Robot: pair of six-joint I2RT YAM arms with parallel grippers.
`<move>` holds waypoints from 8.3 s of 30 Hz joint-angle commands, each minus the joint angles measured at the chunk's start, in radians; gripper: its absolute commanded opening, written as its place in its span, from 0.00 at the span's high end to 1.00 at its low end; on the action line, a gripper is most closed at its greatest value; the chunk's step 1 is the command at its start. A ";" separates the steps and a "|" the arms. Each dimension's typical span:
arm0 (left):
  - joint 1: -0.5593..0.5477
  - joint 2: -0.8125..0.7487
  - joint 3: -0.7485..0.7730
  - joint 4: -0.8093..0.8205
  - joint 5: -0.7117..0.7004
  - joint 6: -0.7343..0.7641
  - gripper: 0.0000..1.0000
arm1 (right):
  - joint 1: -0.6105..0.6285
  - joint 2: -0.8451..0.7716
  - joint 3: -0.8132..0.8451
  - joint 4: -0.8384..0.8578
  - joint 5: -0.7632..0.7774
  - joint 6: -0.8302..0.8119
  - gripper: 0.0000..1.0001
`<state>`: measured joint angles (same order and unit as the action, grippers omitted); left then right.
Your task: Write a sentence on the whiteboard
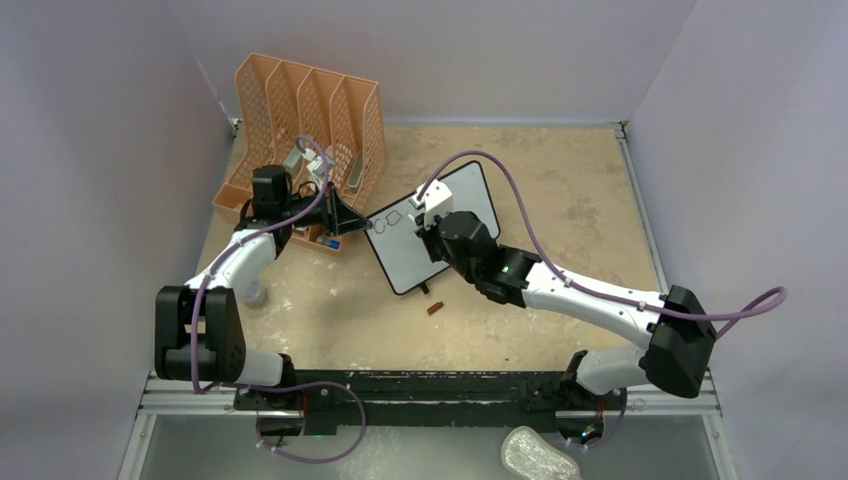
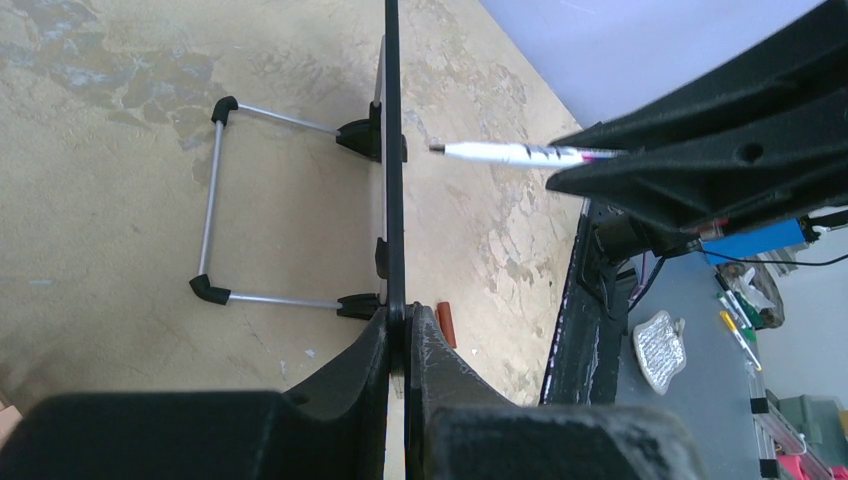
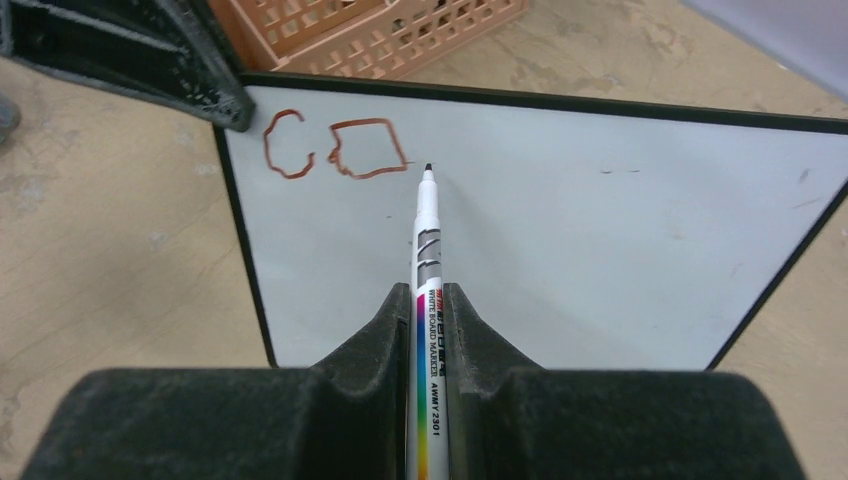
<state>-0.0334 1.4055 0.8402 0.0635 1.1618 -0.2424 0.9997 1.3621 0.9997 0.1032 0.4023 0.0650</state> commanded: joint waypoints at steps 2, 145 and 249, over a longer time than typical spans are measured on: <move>-0.004 0.019 0.023 -0.037 0.010 0.035 1.00 | -0.030 -0.030 0.008 0.038 0.015 -0.036 1.00; -0.007 0.036 0.032 -0.052 0.018 0.051 1.00 | -0.079 0.030 0.037 0.073 -0.008 -0.101 1.00; -0.010 0.046 0.039 -0.062 0.019 0.061 1.00 | -0.133 -0.003 0.008 0.068 -0.104 -0.103 1.00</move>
<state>-0.0330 1.4326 0.8642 0.0349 1.1790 -0.2199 0.8684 1.3708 0.9836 0.1562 0.2817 -0.0418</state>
